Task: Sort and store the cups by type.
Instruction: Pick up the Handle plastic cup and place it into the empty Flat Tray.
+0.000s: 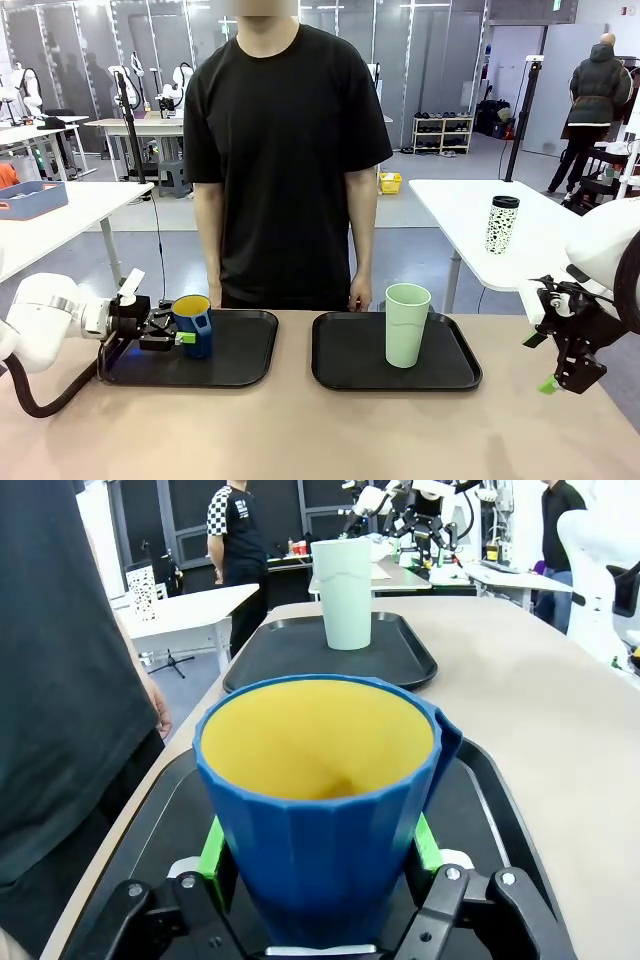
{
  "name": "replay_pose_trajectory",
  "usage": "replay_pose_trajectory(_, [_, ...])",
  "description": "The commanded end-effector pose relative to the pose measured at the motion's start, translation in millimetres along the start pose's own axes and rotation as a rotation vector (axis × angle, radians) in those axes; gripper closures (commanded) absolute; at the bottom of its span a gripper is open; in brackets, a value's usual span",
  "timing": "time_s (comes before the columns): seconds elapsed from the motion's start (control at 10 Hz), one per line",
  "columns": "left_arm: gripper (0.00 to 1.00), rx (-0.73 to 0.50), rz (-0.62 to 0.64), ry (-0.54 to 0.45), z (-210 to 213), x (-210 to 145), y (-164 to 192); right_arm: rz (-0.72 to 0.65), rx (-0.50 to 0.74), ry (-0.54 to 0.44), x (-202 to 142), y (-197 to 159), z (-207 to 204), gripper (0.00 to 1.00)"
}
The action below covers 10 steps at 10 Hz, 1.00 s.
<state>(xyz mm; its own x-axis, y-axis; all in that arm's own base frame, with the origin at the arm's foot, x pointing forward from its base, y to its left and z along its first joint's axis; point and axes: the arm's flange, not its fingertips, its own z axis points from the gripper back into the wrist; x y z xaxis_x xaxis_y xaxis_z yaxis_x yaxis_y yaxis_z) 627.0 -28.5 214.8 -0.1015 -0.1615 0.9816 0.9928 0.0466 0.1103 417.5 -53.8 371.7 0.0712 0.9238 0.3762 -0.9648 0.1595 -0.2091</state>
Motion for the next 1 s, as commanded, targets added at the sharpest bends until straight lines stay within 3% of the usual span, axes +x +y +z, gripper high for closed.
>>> replay_pose_trajectory(0.0, [1.0,0.03,-0.014,-0.003,-2,-11,3,0.002,-0.006,0.007,-1,-3,-2,0.0])
replay_pose_trajectory(0.1, [1.0,0.027,-0.011,0.005,-1,-13,1,0.002,-0.006,0.007,-1,-3,-2,0.0])
replay_pose_trajectory(0.2, [0.17,0.022,0.0,0.002,0,-14,-1,0.002,-0.006,0.007,-1,-3,-2,0.0])
replay_pose_trajectory(0.3, [0.02,0.01,0.012,0.019,2,-14,-3,0.002,-0.006,0.007,-1,-3,-2,0.0])
replay_pose_trajectory(0.9, [0.0,0.072,0.034,0.07,33,-15,-19,0.002,-0.006,0.007,-1,-3,-2,0.0])
